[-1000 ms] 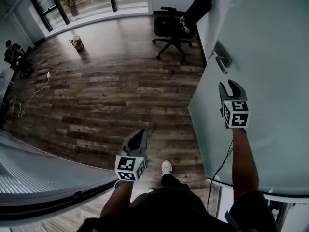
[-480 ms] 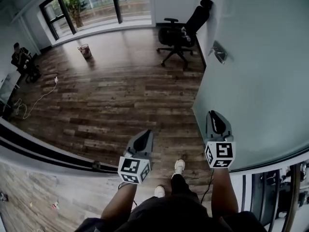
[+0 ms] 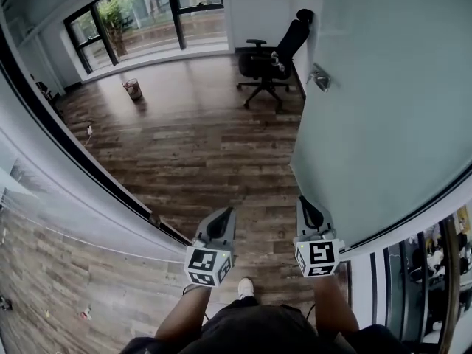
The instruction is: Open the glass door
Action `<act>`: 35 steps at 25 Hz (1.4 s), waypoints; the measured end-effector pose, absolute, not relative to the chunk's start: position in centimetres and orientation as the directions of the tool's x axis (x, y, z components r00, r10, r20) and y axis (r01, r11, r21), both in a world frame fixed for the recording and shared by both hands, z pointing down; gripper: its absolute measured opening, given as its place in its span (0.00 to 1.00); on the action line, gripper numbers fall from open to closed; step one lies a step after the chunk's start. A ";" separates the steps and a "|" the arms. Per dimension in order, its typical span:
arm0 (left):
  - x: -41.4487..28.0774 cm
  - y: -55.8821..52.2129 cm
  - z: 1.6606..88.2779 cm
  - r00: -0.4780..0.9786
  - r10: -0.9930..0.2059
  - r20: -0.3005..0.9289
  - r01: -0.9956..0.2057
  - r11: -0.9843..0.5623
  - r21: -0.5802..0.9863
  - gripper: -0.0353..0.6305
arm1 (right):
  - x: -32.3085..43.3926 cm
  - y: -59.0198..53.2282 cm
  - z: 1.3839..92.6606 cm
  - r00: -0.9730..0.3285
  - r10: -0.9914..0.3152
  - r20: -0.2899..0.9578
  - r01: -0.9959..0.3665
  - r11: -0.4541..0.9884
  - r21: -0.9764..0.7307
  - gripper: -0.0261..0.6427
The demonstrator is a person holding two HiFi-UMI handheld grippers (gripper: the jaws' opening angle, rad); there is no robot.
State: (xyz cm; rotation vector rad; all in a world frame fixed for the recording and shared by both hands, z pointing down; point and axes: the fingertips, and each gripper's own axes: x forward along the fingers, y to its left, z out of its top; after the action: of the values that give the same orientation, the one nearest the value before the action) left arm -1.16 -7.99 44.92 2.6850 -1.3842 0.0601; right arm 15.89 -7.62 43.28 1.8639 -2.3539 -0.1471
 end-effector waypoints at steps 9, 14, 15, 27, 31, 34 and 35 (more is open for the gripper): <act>1.2 4.3 44.6 0.551 -0.832 0.063 -0.834 -0.547 0.076 0.05 | 16.9 5.6 44.8 -0.265 -0.962 0.070 -0.950 0.273 0.153 0.06; 2.4 12.8 44.6 0.559 -0.826 0.075 -0.828 -0.552 0.096 0.05 | 18.6 13.3 46.7 -0.241 -0.964 0.111 -0.958 0.255 0.129 0.06; 2.4 14.1 44.7 0.554 -0.829 0.079 -0.832 -0.546 0.098 0.05 | 18.7 14.7 47.0 -0.243 -0.963 0.115 -0.958 0.257 0.128 0.06; 0.1 23.9 46.6 0.563 -0.814 0.142 -0.826 -0.553 0.105 0.05 | 14.8 24.2 46.6 -0.267 -0.956 0.123 -0.951 0.282 0.127 0.06; -2.2 25.4 46.9 0.584 -0.800 0.137 -0.812 -0.575 0.101 0.05 | 12.6 26.1 45.4 -0.226 -0.970 0.087 -0.961 0.237 0.141 0.06; -4.7 25.8 46.5 0.582 -0.805 0.116 -0.813 -0.571 0.111 0.05 | 10.4 27.3 44.4 -0.206 -0.977 0.053 -0.966 0.212 0.151 0.06; -5.5 25.9 46.4 0.581 -0.806 0.112 -0.813 -0.570 0.115 0.05 | 9.7 27.7 44.3 -0.202 -0.978 0.048 -0.966 0.207 0.153 0.06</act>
State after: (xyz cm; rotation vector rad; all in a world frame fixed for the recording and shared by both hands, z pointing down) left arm -5.46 25.94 46.42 2.6539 -1.3696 0.0695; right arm 9.68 27.68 44.32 1.8935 -2.3324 -0.1331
